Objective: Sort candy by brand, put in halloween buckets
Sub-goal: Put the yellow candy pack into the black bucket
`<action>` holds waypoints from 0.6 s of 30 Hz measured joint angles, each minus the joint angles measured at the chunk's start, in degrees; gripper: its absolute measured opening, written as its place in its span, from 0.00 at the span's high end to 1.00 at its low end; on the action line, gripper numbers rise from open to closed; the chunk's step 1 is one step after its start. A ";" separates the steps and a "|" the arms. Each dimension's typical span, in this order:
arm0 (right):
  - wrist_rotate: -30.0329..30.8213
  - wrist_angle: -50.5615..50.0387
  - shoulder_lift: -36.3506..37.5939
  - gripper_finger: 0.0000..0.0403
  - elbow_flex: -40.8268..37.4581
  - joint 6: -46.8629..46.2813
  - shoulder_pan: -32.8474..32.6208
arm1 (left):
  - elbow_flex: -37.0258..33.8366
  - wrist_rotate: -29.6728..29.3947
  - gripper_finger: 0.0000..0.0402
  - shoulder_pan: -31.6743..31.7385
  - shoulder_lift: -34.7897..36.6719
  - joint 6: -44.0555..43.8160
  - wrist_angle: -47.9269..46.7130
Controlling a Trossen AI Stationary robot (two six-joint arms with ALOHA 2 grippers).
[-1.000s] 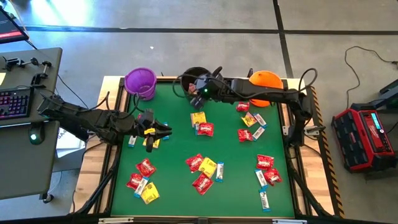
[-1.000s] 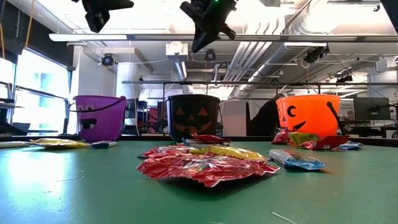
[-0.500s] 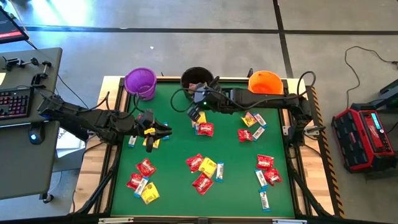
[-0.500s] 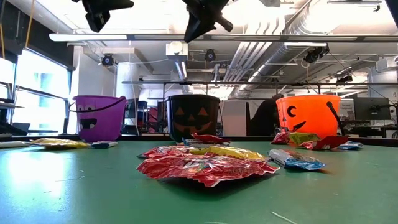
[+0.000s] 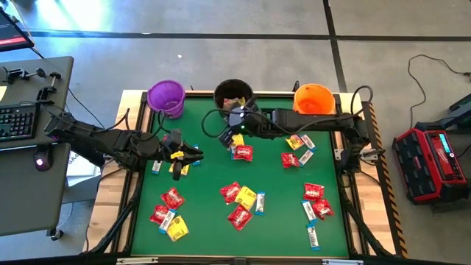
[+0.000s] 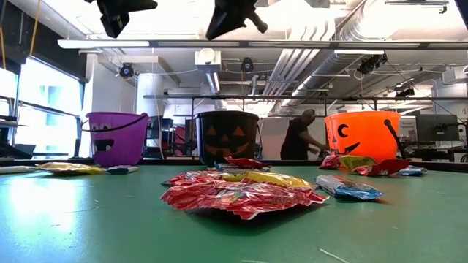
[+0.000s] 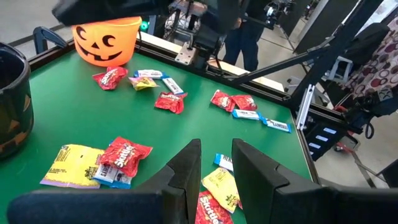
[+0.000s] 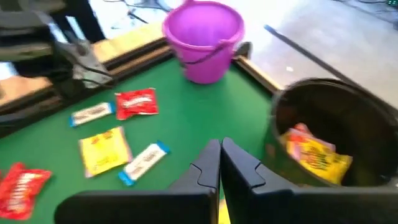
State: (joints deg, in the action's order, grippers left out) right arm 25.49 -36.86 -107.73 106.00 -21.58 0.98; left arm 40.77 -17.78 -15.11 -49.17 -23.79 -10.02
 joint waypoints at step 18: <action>0.93 0.17 -7.14 1.00 0.00 0.93 -2.24 | 0.00 0.00 0.80 0.00 0.00 0.03 0.91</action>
State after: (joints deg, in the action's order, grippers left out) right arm 26.41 -36.69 -114.87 106.00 -20.65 -1.26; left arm 40.77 -17.78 -15.11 -49.17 -23.76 -9.10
